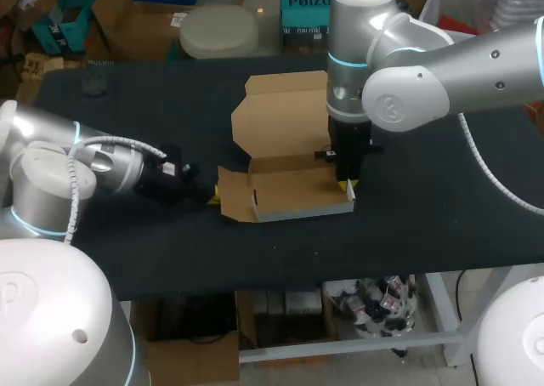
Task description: Assemble the packaging by folding the flat box into shape, placing the metal phone stand inside, and closing the box properly
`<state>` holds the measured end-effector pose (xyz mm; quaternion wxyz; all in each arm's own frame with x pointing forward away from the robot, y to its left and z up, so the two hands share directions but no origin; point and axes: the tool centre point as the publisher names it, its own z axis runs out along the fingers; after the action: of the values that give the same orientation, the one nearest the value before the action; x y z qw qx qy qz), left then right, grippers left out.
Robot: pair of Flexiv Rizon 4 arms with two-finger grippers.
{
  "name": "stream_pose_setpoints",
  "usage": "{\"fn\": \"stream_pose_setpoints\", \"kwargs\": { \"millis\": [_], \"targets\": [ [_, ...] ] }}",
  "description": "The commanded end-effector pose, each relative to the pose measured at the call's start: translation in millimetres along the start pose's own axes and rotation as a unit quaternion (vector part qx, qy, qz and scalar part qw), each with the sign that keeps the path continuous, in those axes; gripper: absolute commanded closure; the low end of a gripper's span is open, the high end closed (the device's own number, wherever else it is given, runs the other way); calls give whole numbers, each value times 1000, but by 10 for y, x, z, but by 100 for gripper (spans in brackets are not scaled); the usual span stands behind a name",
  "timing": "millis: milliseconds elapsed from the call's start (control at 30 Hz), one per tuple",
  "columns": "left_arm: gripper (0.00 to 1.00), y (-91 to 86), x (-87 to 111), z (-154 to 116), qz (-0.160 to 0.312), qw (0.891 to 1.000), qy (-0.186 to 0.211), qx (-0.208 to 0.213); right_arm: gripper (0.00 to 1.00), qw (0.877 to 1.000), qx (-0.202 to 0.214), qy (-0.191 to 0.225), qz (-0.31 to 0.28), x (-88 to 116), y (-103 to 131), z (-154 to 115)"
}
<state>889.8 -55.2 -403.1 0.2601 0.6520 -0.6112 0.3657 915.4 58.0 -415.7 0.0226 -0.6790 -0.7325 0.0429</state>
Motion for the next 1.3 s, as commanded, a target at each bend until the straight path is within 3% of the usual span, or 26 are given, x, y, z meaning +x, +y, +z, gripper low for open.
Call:
{"fn": "stream_pose_setpoints", "kwargs": {
  "millis": [33,367,467,700,1300],
  "targets": [
    [100,4,27,26,2,1000,4,1,100,1000,2,-2,0,12,9,-9],
    [100,-12,129,65,7,1000,15,1,100,1000,2,-2,0,12,9,-9],
    [86,-15,155,64,9,1000,19,4,100,1000,2,-2,0,12,9,-9],
    [78,-39,166,50,3,999,31,13,100,1000,2,-2,0,12,9,-9],
    [71,-51,301,152,-13,996,90,13,100,1000,2,-2,0,12,9,-9]
  ]
}}
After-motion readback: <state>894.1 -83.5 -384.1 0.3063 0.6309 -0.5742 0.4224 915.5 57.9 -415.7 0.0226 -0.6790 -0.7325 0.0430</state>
